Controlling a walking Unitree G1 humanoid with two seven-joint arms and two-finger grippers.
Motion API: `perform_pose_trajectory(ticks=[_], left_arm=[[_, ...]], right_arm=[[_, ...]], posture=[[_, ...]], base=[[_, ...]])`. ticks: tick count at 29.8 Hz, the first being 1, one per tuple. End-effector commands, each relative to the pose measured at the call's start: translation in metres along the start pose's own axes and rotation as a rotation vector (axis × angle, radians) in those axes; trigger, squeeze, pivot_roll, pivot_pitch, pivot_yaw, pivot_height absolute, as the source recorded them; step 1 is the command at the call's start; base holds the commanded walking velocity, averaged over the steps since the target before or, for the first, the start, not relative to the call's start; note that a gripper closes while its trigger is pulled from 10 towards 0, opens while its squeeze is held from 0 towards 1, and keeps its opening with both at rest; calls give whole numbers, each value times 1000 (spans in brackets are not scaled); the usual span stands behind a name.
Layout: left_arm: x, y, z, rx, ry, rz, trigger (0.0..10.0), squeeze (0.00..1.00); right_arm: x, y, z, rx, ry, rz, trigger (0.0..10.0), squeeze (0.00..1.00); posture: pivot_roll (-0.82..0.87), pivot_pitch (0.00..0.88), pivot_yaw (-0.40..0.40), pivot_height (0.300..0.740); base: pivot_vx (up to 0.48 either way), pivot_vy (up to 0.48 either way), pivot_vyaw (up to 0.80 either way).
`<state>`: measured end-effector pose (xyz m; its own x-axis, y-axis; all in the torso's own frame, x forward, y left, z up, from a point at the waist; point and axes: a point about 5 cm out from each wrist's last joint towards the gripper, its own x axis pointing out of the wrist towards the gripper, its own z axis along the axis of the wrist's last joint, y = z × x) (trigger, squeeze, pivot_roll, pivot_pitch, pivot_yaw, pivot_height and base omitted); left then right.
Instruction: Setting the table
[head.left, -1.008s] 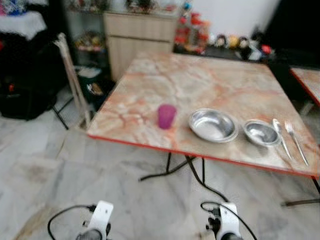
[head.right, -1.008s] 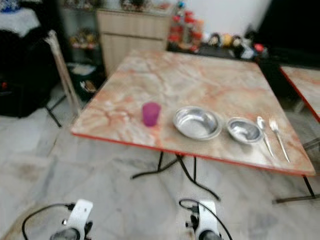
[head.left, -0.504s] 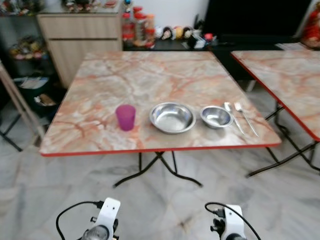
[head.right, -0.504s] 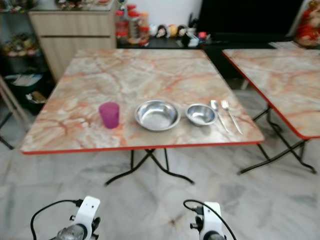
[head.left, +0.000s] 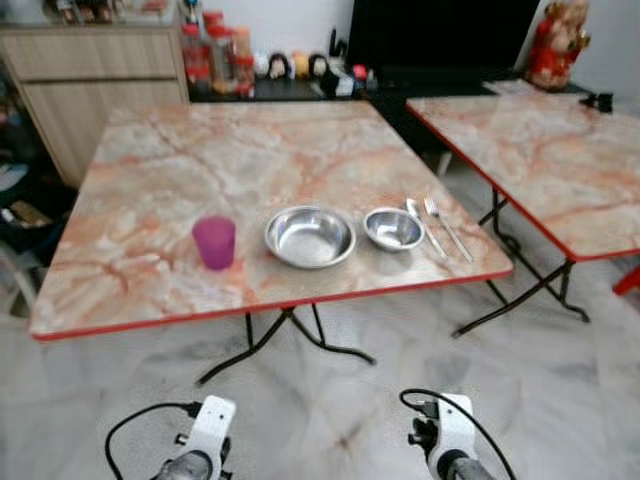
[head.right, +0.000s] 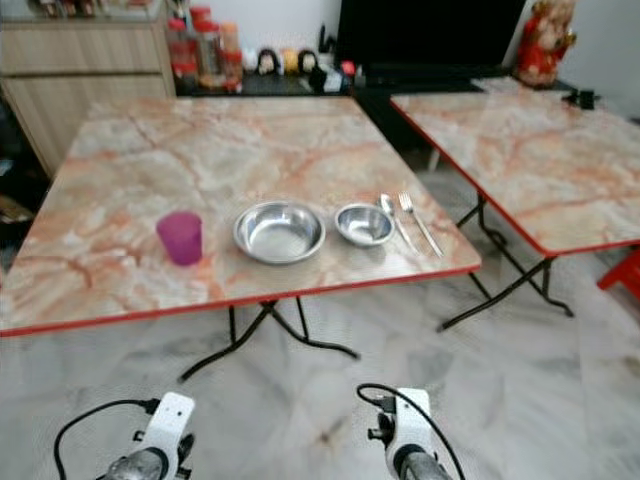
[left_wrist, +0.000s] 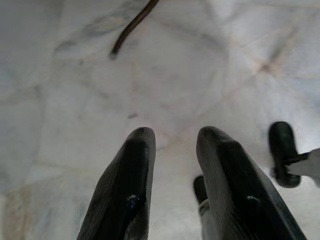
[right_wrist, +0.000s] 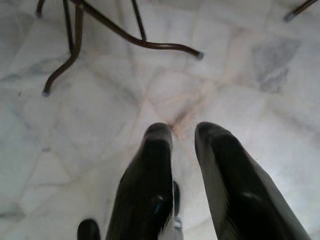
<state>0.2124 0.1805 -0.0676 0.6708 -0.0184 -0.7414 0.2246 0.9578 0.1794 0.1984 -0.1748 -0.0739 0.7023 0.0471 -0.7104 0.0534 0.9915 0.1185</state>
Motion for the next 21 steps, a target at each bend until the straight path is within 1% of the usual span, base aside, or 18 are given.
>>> perform_pose_trajectory(ticks=[1,4,8,9,10,15,17,18,20,21], left_arm=[[0,-4,0,-16,5,-5,10000,0],[1,0,6,-103,-35,44,10000,0],[2,3,14,-147,-86,64,10000,0],[1,5,16,-170,-109,81,10000,0],[1,5,16,-170,-109,81,10000,0],[-4,18,13,-266,-187,162,10000,0],[-9,28,11,-347,-251,213,10000,0],[-9,28,11,-347,-251,213,10000,0],[-17,34,2,-377,-307,252,10000,0],[-17,34,2,-377,-307,252,10000,0]], right_arm=[[-1,-7,2,-5,-2,-18,10000,0],[-1,-9,1,-6,-2,-21,10000,0],[-1,-9,1,-7,-5,-20,10000,0],[-1,-9,1,-7,-8,-19,10000,0],[-1,-9,1,-7,-8,-19,10000,0],[-2,-8,2,-9,-23,-15,10000,0],[-2,-10,2,-8,-28,-19,10000,0],[-2,-10,2,-8,-28,-19,10000,0],[-3,-14,2,-14,-39,-35,10000,0],[-3,-14,2,-14,-39,-35,10000,0]], posture=[[19,0,-48,740],[18,0,-50,740],[22,0,-50,740],[23,0,-49,740],[23,0,-49,740],[19,0,-47,740],[29,0,-52,740],[29,0,-52,740],[52,0,-67,740],[52,0,-67,740]], base=[[0,0,0],[0,0,0],[0,0,0],[0,0,0],[0,0,0],[0,0,0],[0,0,0],[0,0,0],[0,0,0],[0,0,0]])
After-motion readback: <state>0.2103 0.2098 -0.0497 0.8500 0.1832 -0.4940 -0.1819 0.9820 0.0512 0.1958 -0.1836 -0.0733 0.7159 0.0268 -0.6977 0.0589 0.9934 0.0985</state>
